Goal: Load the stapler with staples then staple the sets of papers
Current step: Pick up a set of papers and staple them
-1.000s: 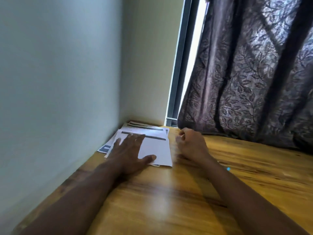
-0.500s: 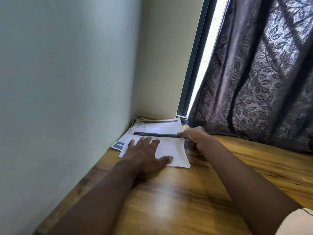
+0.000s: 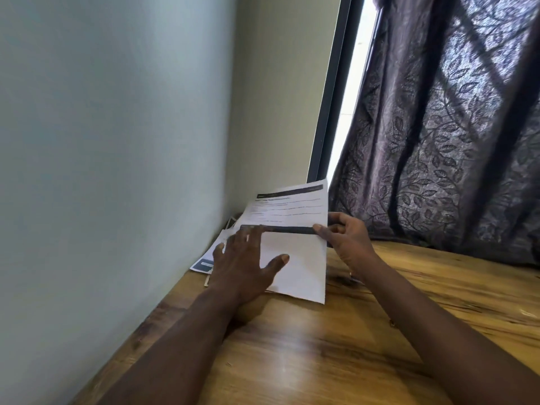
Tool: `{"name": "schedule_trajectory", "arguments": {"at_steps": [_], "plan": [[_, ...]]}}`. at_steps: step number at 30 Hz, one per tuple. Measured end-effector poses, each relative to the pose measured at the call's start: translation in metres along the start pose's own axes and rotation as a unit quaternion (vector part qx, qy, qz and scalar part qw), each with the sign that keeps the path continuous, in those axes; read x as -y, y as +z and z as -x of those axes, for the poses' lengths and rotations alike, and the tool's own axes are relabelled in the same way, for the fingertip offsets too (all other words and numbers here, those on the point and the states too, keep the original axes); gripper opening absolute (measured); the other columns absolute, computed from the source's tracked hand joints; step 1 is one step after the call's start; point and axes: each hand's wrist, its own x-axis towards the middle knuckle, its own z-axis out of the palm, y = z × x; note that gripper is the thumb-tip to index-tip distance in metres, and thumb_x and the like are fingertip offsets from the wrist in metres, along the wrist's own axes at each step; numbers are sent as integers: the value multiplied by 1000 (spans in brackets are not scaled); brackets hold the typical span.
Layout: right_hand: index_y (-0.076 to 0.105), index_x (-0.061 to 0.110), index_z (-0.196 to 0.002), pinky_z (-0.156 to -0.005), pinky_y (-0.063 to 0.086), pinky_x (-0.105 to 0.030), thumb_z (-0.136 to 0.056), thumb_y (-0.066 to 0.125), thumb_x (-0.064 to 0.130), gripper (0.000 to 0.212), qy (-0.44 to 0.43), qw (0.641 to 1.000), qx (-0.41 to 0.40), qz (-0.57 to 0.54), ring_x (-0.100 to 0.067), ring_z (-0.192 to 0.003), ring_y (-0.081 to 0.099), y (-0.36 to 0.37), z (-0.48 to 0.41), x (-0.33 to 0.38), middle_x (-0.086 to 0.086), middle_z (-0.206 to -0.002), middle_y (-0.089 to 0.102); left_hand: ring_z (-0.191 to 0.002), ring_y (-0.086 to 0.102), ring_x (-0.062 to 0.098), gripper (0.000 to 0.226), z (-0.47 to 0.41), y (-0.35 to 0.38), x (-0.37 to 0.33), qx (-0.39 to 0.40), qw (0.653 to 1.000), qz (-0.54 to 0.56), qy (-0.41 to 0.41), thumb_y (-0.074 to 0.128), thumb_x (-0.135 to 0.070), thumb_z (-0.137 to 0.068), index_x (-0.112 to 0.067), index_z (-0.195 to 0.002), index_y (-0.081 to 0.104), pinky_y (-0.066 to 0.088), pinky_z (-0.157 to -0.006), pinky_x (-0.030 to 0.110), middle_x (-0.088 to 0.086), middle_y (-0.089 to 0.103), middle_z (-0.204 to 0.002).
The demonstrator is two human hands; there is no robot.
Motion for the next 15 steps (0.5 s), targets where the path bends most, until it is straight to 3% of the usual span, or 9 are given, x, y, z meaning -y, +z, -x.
{"name": "schedule_trajectory", "arguments": {"at_steps": [3,6,9,12,15], "plan": [[59,6,-127,-69,61,-23,-88,73,5,42,-27,997,-25,-68,-18,-87,72,-20,9,11,-12,-104,73,-146,35,26,77,-3,-4,-4,-103,993,51,-17,45,-73,-89,-33,-152,28,30,-118,54,-1,36,-158],[58,19,-126,-84,62,-39,-86,74,6,44,-48,989,-38,-137,-31,-103,71,-42,23,20,-12,-119,70,-138,47,24,76,-4,-11,-13,-143,979,144,-22,63,-57,-91,-30,-153,29,38,-114,46,-1,45,-154],[55,31,-127,-90,59,-51,-88,73,12,47,-73,986,-42,-141,-37,-107,69,-63,42,21,-14,-122,71,-116,61,18,69,-1,-16,-28,-136,953,268,-47,71,-43,-91,-29,-148,36,49,-101,34,-6,60,-137],[53,29,-136,-80,63,-42,-92,68,9,50,-100,986,-40,-128,-26,-98,73,-77,64,16,-9,-109,76,-109,70,18,63,1,-15,-32,-94,922,374,-44,76,-22,-90,-32,-143,43,59,-94,41,-7,64,-130],[65,25,-129,-79,62,-38,-87,75,16,44,-117,990,-28,-69,-26,-98,72,-91,76,3,-4,-106,76,-105,73,15,59,7,-10,-34,-82,920,383,7,76,-3,-88,-33,-135,55,62,-85,32,-3,68,-129]]}}
